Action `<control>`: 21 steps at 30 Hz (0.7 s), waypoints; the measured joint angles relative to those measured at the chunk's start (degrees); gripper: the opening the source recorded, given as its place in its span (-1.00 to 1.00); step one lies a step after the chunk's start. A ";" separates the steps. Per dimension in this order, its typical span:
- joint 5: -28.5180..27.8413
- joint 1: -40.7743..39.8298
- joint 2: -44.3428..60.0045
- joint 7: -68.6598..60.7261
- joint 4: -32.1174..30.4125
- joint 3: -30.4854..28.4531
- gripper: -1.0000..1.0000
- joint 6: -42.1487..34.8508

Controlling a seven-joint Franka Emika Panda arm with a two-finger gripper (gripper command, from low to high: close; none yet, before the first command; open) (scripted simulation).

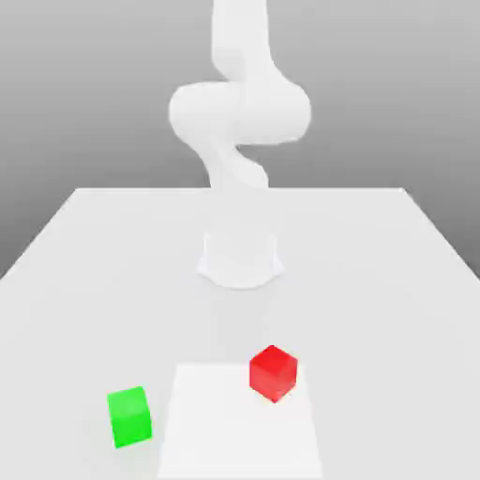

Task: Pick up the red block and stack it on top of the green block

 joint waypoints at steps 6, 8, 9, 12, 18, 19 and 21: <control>-0.05 4.68 11.46 -11.01 -9.50 -2.65 0.00 8.15; -0.06 6.13 15.26 -14.68 -12.63 -3.40 0.00 10.82; -0.07 6.86 17.19 -16.53 -14.22 -3.77 0.00 12.18; -0.12 8.90 23.24 -22.30 -19.11 -4.66 0.00 16.40; -0.57 11.98 38.31 -33.95 -28.55 -5.16 0.00 27.01; -0.09 12.12 40.74 -34.92 -28.77 -5.02 0.00 28.95; 1.47 12.24 45.15 -36.53 -28.57 -4.55 0.00 32.60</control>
